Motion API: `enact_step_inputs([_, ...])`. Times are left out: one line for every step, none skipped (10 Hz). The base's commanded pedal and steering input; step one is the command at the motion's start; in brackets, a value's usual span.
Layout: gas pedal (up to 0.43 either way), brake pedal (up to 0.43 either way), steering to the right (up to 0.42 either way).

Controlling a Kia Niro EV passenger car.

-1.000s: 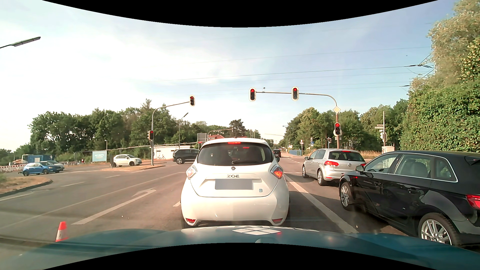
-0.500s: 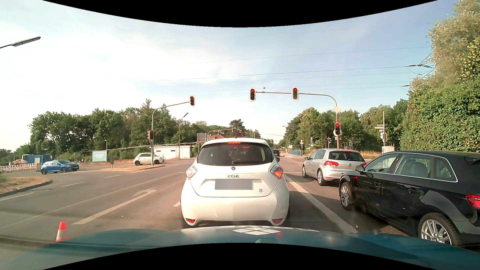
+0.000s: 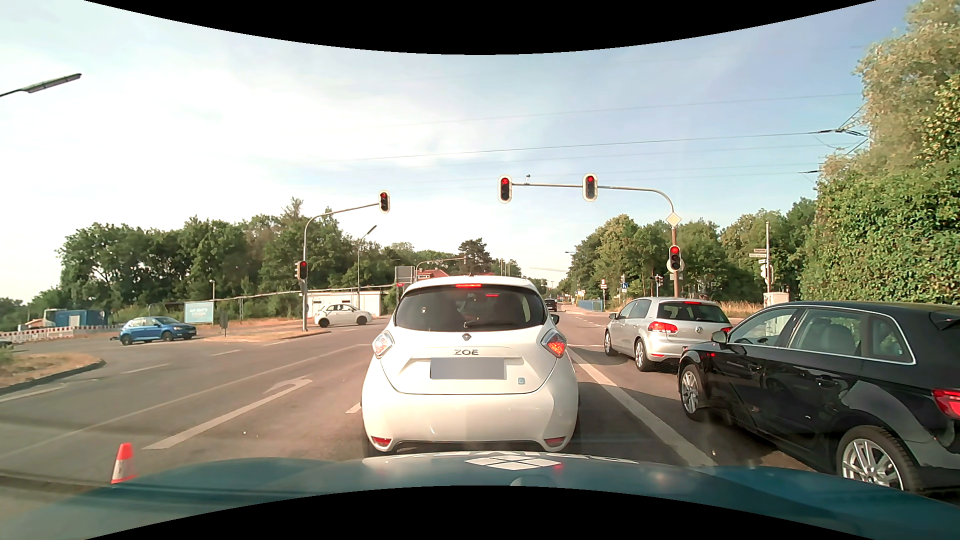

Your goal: Follow the waypoints while adhering to traffic rules and regulations

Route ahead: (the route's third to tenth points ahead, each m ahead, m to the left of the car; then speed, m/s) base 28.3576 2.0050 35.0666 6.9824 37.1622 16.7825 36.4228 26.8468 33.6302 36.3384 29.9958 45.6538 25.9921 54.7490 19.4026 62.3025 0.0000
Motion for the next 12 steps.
enact_step_inputs([0.0, 0.238, 0.006])
enact_step_inputs([0.0, 0.238, 0.005])
enact_step_inputs([0.0, 0.238, 0.005])
enact_step_inputs([0.0, 0.238, 0.005])
enact_step_inputs([0.0, 0.238, 0.005])
enact_step_inputs([0.0, 0.238, 0.005])
enact_step_inputs([0.0, 0.238, 0.005])
enact_step_inputs([0.0, 0.238, 0.005])
enact_step_inputs([0.0, 0.232, 0.005])
enact_step_inputs([0.0, 0.238, 0.005])
enact_step_inputs([0.0, 0.238, 0.005])
enact_step_inputs([0.0, 0.232, 0.006])
